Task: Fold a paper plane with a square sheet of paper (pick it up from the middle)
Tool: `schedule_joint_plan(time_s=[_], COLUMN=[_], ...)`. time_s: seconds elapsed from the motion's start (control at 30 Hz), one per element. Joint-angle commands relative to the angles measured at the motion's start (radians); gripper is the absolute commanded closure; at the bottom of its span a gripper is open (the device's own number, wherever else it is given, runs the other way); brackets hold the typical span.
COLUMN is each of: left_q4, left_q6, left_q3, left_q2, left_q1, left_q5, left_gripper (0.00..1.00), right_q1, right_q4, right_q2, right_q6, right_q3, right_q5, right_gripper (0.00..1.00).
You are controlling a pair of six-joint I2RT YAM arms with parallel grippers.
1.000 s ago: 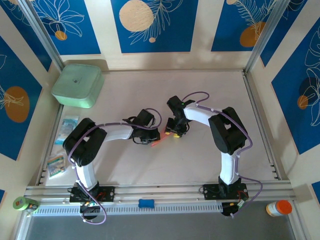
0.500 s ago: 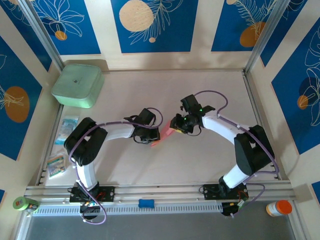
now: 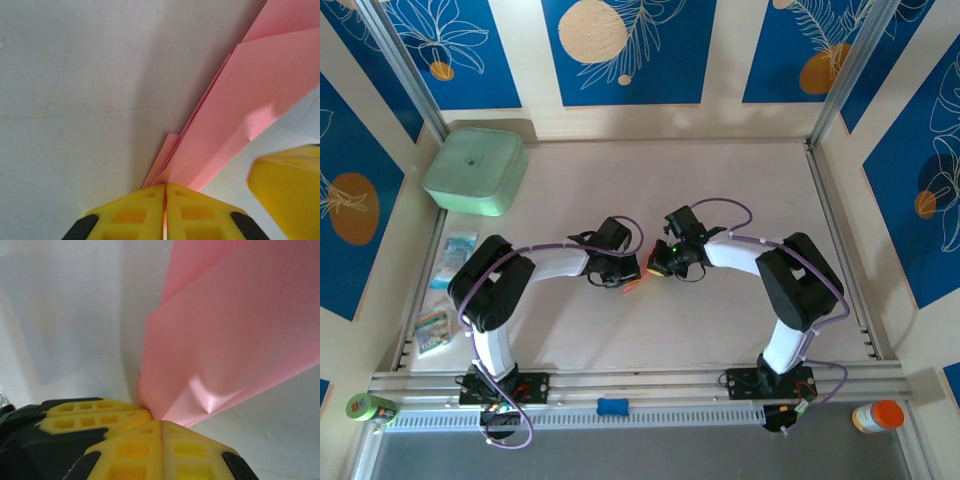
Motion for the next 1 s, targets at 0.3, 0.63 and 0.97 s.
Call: schedule_joint_plan(time_s=[0.3, 0.63, 0.97], left_q4=[-0.014, 0.046, 0.098], left_q6=[-0.090, -0.017, 0.052], left_q3=[-0.057, -0.038, -0.023], left_q2=[0.030, -0.098, -0.065], left_q1=[-0.011, -0.004, -0.008], left_q5=[-0.013, 0.018, 0.124], left_gripper=[0.90, 0.80, 0.82], right_q1=[-0.008, -0.054, -0.102], right_q4=[0.034, -0.081, -0.177], right_q2=[0.085, 0.133, 0.222], right_q6=[-0.011, -0.132, -0.309], right_q3=[0.037, 0.010, 0.108], right_q5=[-0.057, -0.048, -0.097], right_gripper=[0.96, 0.96, 0.97])
